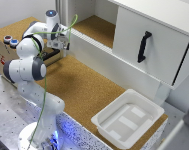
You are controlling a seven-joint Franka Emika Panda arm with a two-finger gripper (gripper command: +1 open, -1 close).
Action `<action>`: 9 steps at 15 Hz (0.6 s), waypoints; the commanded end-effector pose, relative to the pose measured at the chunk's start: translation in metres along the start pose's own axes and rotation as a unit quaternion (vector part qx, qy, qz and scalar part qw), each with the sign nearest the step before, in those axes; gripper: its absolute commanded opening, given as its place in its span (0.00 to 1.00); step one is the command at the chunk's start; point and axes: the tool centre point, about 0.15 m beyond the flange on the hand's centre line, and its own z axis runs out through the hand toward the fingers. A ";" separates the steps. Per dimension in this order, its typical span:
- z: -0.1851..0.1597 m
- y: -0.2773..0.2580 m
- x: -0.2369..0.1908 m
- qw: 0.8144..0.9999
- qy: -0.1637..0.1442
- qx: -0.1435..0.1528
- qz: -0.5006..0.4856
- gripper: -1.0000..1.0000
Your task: Go towards the pink block and lift it
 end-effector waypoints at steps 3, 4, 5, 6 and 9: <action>-0.008 -0.055 0.041 0.966 -0.100 0.080 -0.225 1.00; -0.006 -0.061 0.042 0.957 -0.101 0.088 -0.256 1.00; -0.005 -0.065 0.047 0.950 -0.100 0.088 -0.281 1.00; -0.002 -0.068 0.050 0.946 -0.103 0.089 -0.294 1.00; 0.009 -0.076 0.054 0.935 -0.117 0.091 -0.322 1.00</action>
